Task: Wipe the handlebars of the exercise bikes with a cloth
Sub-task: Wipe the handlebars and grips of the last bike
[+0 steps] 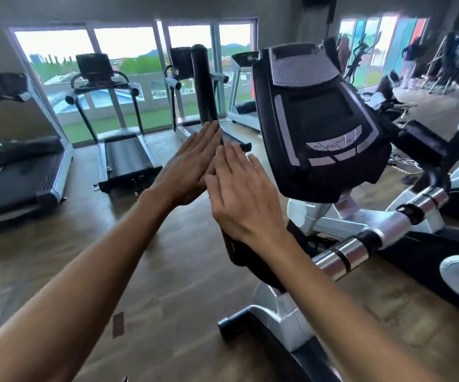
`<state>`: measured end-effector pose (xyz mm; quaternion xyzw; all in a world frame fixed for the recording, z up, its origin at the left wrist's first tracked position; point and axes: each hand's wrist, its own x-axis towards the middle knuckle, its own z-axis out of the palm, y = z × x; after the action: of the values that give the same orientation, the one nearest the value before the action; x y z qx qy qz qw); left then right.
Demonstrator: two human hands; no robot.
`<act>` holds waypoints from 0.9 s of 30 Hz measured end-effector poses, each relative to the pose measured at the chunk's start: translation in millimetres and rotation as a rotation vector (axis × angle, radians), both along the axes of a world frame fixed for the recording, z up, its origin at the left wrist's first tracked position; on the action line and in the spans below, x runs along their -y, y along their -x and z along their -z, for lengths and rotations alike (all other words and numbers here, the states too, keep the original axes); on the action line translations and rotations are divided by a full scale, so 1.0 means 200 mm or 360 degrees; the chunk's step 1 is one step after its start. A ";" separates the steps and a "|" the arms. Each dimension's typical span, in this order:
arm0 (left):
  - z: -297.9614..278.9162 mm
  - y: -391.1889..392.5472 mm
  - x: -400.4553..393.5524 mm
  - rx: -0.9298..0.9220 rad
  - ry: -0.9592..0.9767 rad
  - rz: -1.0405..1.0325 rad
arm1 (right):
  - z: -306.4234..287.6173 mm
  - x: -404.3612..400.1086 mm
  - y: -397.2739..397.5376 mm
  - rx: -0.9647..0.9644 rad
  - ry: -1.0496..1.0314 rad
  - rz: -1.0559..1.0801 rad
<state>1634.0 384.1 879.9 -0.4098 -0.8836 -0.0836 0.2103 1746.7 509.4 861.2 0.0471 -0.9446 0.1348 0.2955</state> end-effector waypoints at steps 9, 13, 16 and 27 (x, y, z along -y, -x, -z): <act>0.02 0.07 0.01 -0.0030 -0.0026 0.0071 | 0.08 -0.04 -0.10 -0.0024 -0.0112 -0.0013; 0.01 0.07 0.02 0.0011 -0.0020 0.0075 | 0.02 -0.01 0.00 0.0002 -0.0047 0.0019; 0.02 0.06 0.02 -0.0020 -0.0014 0.0068 | 0.11 -0.01 -0.19 -0.0034 -0.0053 -0.0074; 0.00 0.03 0.00 0.0023 0.0009 -0.0069 | 0.06 -0.03 -0.04 -0.0083 -0.0154 -0.0011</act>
<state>1627.5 383.7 879.0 -0.3905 -0.8941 -0.0795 0.2044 1754.0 515.3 850.2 0.0681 -0.9418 0.0888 0.3170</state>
